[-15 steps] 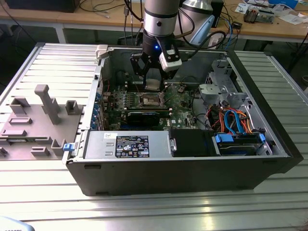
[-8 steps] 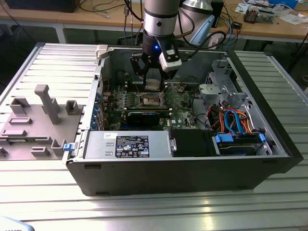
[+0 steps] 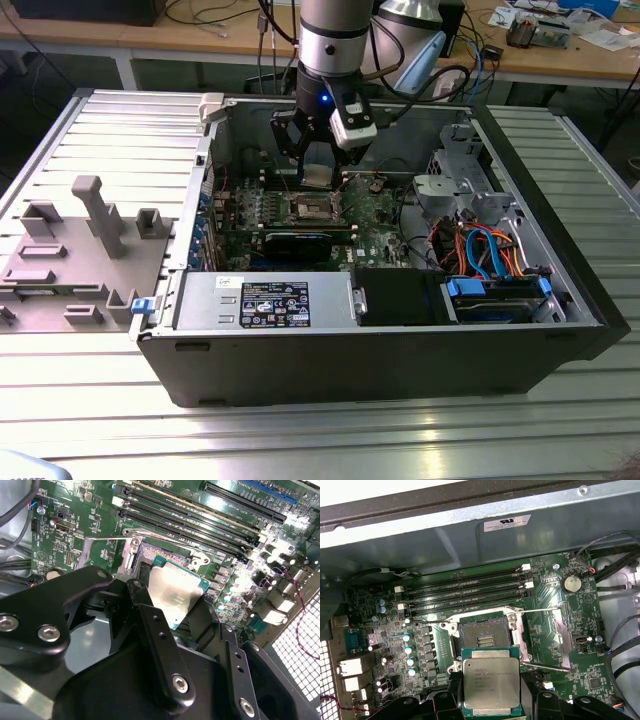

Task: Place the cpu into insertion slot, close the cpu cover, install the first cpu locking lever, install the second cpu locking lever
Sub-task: 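Place the cpu into insertion slot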

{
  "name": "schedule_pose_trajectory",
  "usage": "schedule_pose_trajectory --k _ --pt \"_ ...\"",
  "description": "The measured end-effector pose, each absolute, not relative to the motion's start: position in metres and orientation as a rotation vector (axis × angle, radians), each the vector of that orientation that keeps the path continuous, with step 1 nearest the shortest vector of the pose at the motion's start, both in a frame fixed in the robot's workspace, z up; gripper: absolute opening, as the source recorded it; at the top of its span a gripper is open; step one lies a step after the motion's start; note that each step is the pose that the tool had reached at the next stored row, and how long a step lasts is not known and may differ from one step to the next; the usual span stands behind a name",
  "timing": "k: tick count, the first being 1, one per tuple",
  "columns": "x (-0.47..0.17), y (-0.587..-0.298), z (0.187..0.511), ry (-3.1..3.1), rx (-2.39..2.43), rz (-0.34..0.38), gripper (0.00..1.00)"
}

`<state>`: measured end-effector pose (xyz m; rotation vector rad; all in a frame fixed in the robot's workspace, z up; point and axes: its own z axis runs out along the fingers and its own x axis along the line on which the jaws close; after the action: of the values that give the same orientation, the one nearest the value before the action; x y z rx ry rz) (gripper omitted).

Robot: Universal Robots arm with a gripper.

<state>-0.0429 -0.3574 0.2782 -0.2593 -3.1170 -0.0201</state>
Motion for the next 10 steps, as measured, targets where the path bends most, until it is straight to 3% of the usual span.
schedule_pose_trajectory --k 10 --pt "-0.0429 -0.3574 0.278 -3.116 -0.27 -0.02 0.55"
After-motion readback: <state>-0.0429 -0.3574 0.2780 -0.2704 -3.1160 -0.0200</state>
